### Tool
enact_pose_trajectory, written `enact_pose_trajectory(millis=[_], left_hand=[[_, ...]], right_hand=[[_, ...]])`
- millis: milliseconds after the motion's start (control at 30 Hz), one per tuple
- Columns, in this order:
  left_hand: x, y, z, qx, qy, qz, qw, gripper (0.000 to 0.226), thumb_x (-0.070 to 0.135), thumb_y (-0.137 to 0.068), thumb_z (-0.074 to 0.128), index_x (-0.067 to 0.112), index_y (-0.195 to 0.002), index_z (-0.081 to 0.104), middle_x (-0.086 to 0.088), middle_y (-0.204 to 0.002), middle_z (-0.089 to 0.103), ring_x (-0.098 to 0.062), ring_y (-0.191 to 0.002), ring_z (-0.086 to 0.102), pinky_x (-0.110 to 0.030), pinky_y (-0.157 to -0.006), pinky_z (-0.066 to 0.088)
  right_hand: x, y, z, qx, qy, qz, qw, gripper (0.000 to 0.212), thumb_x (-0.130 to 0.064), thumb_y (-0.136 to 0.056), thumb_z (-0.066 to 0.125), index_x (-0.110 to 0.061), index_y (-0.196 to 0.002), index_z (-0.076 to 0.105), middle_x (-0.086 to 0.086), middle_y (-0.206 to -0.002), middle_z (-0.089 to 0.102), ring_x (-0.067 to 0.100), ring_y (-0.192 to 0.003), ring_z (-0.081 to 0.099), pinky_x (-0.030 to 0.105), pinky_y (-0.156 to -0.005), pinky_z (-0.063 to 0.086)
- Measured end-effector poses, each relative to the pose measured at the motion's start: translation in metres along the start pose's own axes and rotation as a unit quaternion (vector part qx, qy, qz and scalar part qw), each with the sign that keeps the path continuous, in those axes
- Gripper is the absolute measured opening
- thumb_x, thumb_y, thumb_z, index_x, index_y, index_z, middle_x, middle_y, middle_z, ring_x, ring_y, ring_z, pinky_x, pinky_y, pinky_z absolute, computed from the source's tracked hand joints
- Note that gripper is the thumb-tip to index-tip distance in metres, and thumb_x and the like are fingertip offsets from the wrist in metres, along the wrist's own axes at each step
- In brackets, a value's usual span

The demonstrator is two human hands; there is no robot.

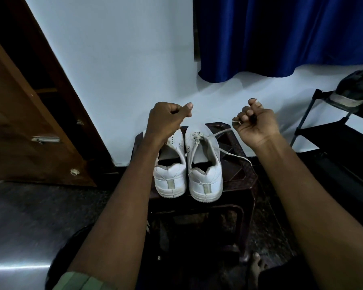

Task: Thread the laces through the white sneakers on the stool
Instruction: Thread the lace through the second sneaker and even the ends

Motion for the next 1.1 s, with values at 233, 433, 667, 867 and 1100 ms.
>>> enact_pose_trajectory(millis=[233, 433, 667, 867, 1100], left_hand=[[0.0, -0.004, 0.018, -0.062, -0.083, 0.066, 0.992, 0.025, 0.026, -0.103, 0.059, 0.027, -0.09, 0.081, 0.01, -0.067, 0.071, -0.009, -0.053, 0.063, -0.028, -0.065, 0.055], [0.004, 0.002, 0.03, -0.093, -0.106, 0.13, 0.981, 0.016, 0.017, -0.098, 0.061, 0.028, -0.095, 0.073, 0.011, -0.07, 0.074, -0.005, -0.063, 0.069, -0.039, -0.074, 0.059], [0.004, 0.005, 0.017, -0.098, -0.155, 0.086, 0.979, 0.02, 0.036, -0.089, 0.081, 0.03, -0.102, 0.066, 0.013, -0.068, 0.074, 0.001, -0.061, 0.066, -0.032, -0.075, 0.057], [0.002, 0.011, 0.011, -0.231, -0.21, -0.059, 0.948, 0.036, 0.038, -0.069, 0.092, 0.028, -0.097, 0.072, 0.002, -0.092, 0.077, -0.016, -0.083, 0.072, -0.036, -0.08, 0.058], [-0.007, 0.009, 0.003, -0.188, -0.098, -0.198, 0.957, 0.021, 0.004, -0.072, 0.082, -0.003, -0.092, 0.08, -0.021, -0.093, 0.078, -0.021, -0.07, 0.07, -0.04, -0.087, 0.064]], right_hand=[[0.035, 0.012, -0.001, 0.136, 0.514, -0.149, 0.834, 0.024, -0.009, -0.081, 0.075, -0.012, -0.103, 0.065, 0.008, -0.1, 0.064, 0.021, -0.09, 0.062, 0.031, -0.069, 0.054], [0.043, 0.033, 0.027, -0.147, 0.465, -0.18, 0.854, 0.032, -0.005, -0.098, 0.065, -0.01, -0.13, 0.068, 0.011, -0.105, 0.077, 0.021, -0.088, 0.074, 0.037, -0.073, 0.061], [0.039, 0.029, 0.02, -0.106, 0.55, -0.231, 0.795, 0.008, -0.015, -0.088, 0.081, -0.019, -0.081, 0.081, -0.01, -0.066, 0.073, -0.002, -0.057, 0.06, 0.014, -0.059, 0.046], [0.044, 0.031, 0.012, -0.117, 0.574, -0.168, 0.793, 0.009, -0.01, -0.085, 0.082, -0.019, -0.085, 0.083, -0.002, -0.081, 0.08, 0.005, -0.069, 0.07, 0.029, -0.071, 0.055], [0.057, 0.047, 0.02, -0.088, 0.597, -0.193, 0.774, 0.013, -0.018, -0.079, 0.084, -0.03, -0.077, 0.081, -0.011, -0.074, 0.078, 0.01, -0.072, 0.076, 0.033, -0.074, 0.064]])
Point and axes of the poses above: each hand's wrist, its own y-axis away from the middle knuckle, its own z-axis out of the palm, x = y × z, the point moved 2 cm from there along -y, towards the middle knuckle
